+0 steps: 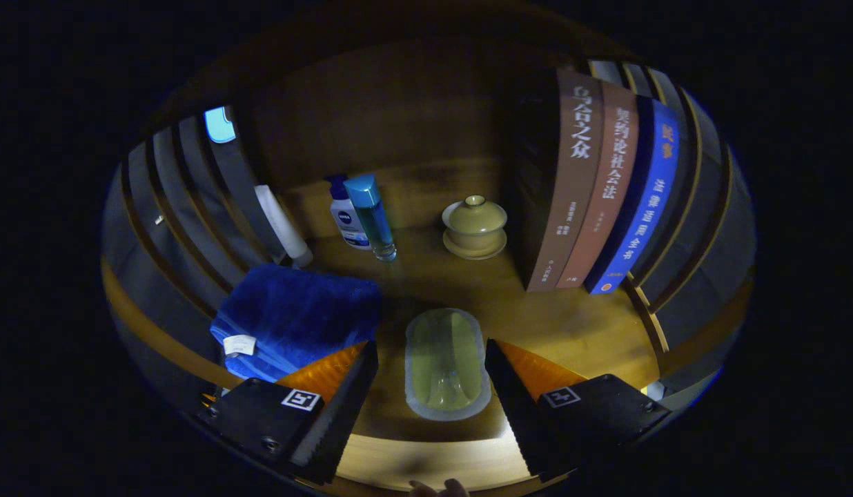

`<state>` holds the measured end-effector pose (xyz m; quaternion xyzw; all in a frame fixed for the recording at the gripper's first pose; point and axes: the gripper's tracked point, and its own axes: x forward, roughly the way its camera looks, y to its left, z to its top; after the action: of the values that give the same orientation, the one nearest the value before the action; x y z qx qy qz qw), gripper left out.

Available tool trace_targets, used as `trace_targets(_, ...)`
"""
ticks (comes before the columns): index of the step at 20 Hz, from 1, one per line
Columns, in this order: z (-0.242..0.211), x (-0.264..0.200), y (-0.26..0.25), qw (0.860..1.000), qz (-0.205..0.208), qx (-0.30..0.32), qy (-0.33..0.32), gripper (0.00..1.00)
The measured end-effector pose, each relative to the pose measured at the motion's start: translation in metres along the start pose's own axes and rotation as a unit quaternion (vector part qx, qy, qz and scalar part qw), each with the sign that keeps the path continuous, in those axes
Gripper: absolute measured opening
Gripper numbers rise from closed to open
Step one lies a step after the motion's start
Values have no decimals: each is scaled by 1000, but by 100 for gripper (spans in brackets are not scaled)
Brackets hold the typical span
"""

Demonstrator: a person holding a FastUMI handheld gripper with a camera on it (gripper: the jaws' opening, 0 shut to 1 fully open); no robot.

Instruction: Pull open the drawer, take out the items inside it, and place them on the countertop above the cabinet.

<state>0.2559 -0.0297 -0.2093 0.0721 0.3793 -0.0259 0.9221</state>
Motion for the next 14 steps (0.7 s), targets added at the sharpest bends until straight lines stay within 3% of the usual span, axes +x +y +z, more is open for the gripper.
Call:
trace_targets(5, -29, -69, 10, 994, 22, -2, -104, 100)
trace_targets(10, -69, -162, 28, 972, 33, -41, -228, 99)
trace_targets(14, -128, -205, 36, 957, 59, -23, -282, 99)
